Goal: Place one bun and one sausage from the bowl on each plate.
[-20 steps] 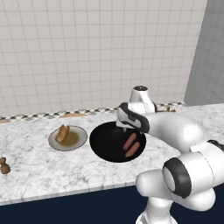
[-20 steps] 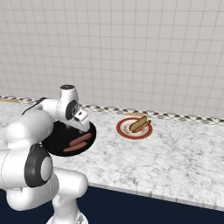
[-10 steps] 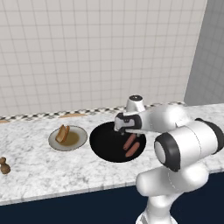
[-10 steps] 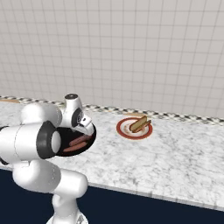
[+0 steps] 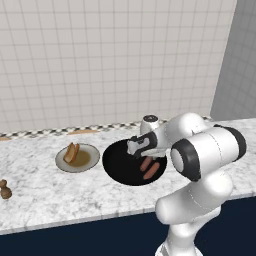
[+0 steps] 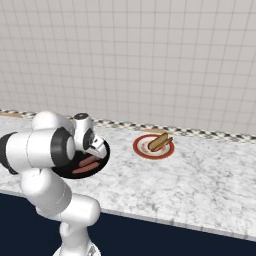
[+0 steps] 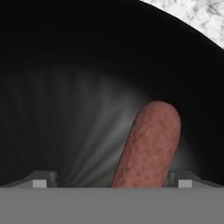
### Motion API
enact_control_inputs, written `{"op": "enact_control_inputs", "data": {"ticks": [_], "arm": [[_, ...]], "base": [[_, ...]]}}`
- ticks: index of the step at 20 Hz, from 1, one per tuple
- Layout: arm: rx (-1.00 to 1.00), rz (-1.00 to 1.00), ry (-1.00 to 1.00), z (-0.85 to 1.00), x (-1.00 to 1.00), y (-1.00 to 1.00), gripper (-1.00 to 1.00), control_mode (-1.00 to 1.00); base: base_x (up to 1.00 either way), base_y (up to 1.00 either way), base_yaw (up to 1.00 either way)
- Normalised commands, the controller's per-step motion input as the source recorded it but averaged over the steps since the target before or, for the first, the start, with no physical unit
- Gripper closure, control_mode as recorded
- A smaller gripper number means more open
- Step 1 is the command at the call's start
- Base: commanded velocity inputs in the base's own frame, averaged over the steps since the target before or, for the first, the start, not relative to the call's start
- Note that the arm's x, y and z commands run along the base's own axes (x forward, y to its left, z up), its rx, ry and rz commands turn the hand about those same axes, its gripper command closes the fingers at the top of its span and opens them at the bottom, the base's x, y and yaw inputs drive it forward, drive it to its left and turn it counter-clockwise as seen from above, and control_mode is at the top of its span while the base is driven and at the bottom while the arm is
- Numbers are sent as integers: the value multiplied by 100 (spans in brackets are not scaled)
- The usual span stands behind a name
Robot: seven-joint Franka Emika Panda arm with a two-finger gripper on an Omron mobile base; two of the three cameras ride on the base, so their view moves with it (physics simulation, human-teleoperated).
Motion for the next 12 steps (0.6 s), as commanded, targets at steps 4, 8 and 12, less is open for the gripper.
{"op": "enact_control_inputs", "data": {"ticks": [4, 8, 12], "arm": [[-7, -3, 0, -45, -8, 4, -100, -100], [-2, -1, -2, -39, -17, 0, -100, -100], [0, 0, -3, -6, -15, -3, -100, -100]], "base": [[0, 0, 0], [0, 0, 0], [0, 0, 0]]}}
